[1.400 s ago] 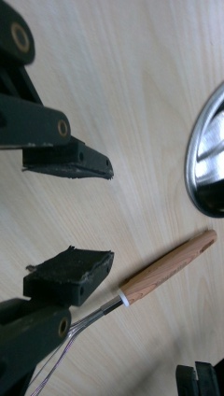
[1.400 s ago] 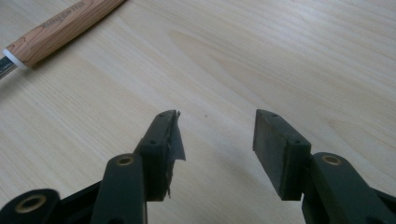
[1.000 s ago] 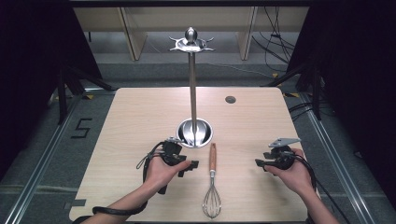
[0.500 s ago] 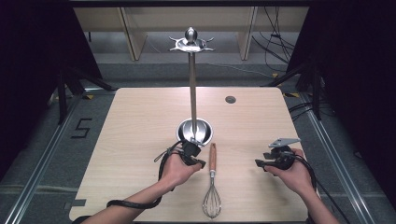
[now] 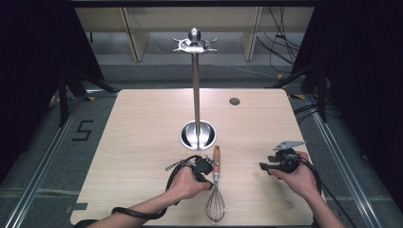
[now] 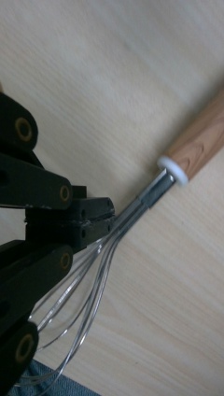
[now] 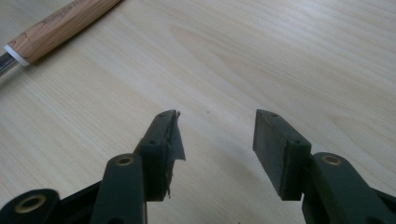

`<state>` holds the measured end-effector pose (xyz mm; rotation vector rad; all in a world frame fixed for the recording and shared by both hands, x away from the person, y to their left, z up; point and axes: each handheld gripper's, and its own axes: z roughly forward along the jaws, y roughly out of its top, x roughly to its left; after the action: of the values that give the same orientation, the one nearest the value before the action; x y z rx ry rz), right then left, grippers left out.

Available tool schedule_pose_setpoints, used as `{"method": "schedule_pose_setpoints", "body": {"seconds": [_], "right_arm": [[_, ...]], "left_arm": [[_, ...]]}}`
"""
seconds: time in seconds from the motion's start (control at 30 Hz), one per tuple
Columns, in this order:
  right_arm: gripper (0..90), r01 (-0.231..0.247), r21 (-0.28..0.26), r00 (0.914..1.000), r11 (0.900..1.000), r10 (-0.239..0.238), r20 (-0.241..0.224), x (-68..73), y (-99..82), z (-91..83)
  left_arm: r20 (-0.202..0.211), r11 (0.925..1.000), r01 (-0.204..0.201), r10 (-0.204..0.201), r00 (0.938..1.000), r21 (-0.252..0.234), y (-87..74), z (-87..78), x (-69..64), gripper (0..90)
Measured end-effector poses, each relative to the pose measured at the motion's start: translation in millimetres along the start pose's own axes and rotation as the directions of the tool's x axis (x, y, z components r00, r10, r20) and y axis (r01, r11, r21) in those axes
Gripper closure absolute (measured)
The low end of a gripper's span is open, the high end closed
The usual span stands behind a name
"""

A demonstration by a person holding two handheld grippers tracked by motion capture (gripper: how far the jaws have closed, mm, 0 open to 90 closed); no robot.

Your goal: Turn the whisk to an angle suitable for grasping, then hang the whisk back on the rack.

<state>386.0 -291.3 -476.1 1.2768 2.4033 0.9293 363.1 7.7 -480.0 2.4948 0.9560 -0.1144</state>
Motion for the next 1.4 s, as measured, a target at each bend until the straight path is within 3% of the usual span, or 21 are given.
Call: {"method": "schedule_pose_setpoints", "body": {"seconds": [0.03, 0.27, 0.4, 0.43, 0.53, 0.6, 0.63, 0.67, 0.77, 0.8, 0.87, 0.93, 1.0, 1.03, 1.07, 1.1, 1.2, 1.23, 1.33, 1.37, 1.4], "right_arm": [[50.4, -0.005, 0.001, 1.0000, 1.0000, 0.005, -0.003, 0.5, -0.1, -0.4], [50.5, -0.016, 0.006, 0.9999, 0.9999, 0.016, 0.004, 0.1, -1.7, 0.2], [50.4, -0.030, 0.032, 0.9995, 0.9990, 0.030, -0.006, 0.4, -0.2, -3.8], [50.5, 0.008, 0.010, 1.0000, 0.9999, -0.008, 0.000, -2.5, -1.1, -2.9], [50.5, -0.004, 0.021, 1.0000, 0.9998, 0.004, -0.002, -2.8, -2.1, -3.1], [50.4, -0.029, 0.030, 0.9996, 0.9991, 0.029, -0.004, -3.7, -2.6, -2.9], [50.4, -0.011, -0.018, 0.9999, 0.9998, 0.011, 0.003, -6.0, -3.9, 0.7], [50.5, -0.052, -0.012, 0.9986, 0.9986, 0.052, -0.008, -5.3, -4.5, 0.3], [50.4, -0.038, 0.018, 0.9993, 0.9991, 0.038, -0.003, -8.6, -4.6, -2.9], [50.4, -0.030, 0.011, 0.9996, 0.9995, 0.030, 0.002, -9.7, -4.9, -3.1], [50.5, -0.066, 0.021, 0.9978, 0.9976, 0.066, -0.006, -7.7, -4.9, -4.5], [50.4, -0.022, -0.030, 0.9997, 0.9993, 0.022, 0.011, -9.3, -5.4, -1.2], [50.4, -0.046, -0.013, 0.9989, 0.9989, 0.046, 0.002, -7.1, -3.7, -3.0], [50.4, -0.030, -0.009, 0.9995, 0.9995, 0.030, 0.013, -6.8, -3.8, -1.9], [50.4, -0.007, -0.013, 0.9999, 0.9999, 0.007, 0.014, -7.2, -1.7, -0.5], [50.3, -0.051, 0.023, 0.9987, 0.9984, 0.051, -0.003, -1.7, 1.4, -3.7], [50.3, -0.005, 0.008, 1.0000, 1.0000, 0.005, -0.002, -2.0, 2.5, -1.6], [50.3, -0.032, -0.005, 0.9994, 0.9995, 0.031, -0.015, -0.1, 2.4, 2.0], [50.3, -0.010, 0.017, 0.9999, 0.9998, 0.011, -0.013, -3.2, 3.6, 1.5], [50.3, -0.010, 0.017, 0.9999, 0.9998, 0.011, -0.013, -3.2, 3.6, 1.5], [50.3, -0.027, 0.009, 0.9995, 0.9996, 0.027, -0.014, -3.8, 2.8, 1.5]], "left_arm": [[0.015, 0.9991, -0.035, 0.035, 0.9993, 0.023, 1.1, 1.8, 1.1, 89.0], [0.036, 0.9984, -0.055, 0.055, 0.9978, 0.015, 13.0, 10.1, -9.4, 88.1], [0.058, 0.9990, -0.019, 0.021, 0.9981, -0.041, 20.9, 9.4, -13.4, 75.8], [0.044, 0.9965, 0.026, -0.022, 0.9988, -0.079, 19.9, 4.7, -10.9, 71.7], [0.031, 0.9934, 0.058, -0.056, 0.9980, -0.098, 19.4, -3.2, -2.5, 57.9], [0.047, 0.9852, 0.126, -0.121, 0.9915, -0.116, 23.0, -11.3, 9.0, 53.1], [0.039, 0.9826, 0.138, -0.134, 0.9902, -0.125, 24.5, -12.4, 11.0, 49.3], [0.033, 0.9804, 0.149, -0.146, 0.9888, -0.129, 26.3, -13.2, 13.1, 43.5], [0.032, 0.9671, 0.206, -0.204, 0.9786, -0.149, 37.5, -14.0, 20.7, 39.0], [0.027, 0.9650, 0.213, -0.211, 0.9771, -0.154, 40.4, -13.5, 22.7, 38.3], [0.023, 0.9615, 0.227, -0.226, 0.9739, -0.156, 43.2, -12.7, 24.5, 37.3], [0.005, 0.9583, 0.239, -0.242, 0.9703, -0.156, 50.8, -9.5, 29.3, 36.3], [-0.009, 0.9607, 0.231, -0.236, 0.9718, -0.153, 52.6, -8.7, 30.9, 35.8], [-0.016, 0.9532, 0.257, -0.262, 0.9648, -0.160, 54.6, -5.9, 30.4, 35.8], [-0.019, 0.9579, 0.244, -0.250, 0.9682, -0.151, 54.7, -4.9, 32.0, 35.7], [-0.007, 0.9416, 0.304, -0.308, 0.9513, -0.145, 56.0, -1.0, 28.6, 35.7], [-0.030, 0.9484, 0.287, -0.293, 0.9556, -0.135, 58.7, 2.0, 31.3, 35.5], [-0.030, 0.9370, 0.322, -0.329, 0.9440, -0.136, 61.3, 6.4, 30.6, 35.6], [-0.041, 0.9350, 0.330, -0.338, 0.9404, -0.130, 64.9, 9.8, 31.1, 35.5], [-0.043, 0.9300, 0.344, -0.352, 0.9350, -0.129, 66.6, 10.9, 30.5, 35.5], [-0.063, 0.9396, 0.323, -0.331, 0.9414, -0.113, 70.2, 11.7, 31.7, 35.5]]}}
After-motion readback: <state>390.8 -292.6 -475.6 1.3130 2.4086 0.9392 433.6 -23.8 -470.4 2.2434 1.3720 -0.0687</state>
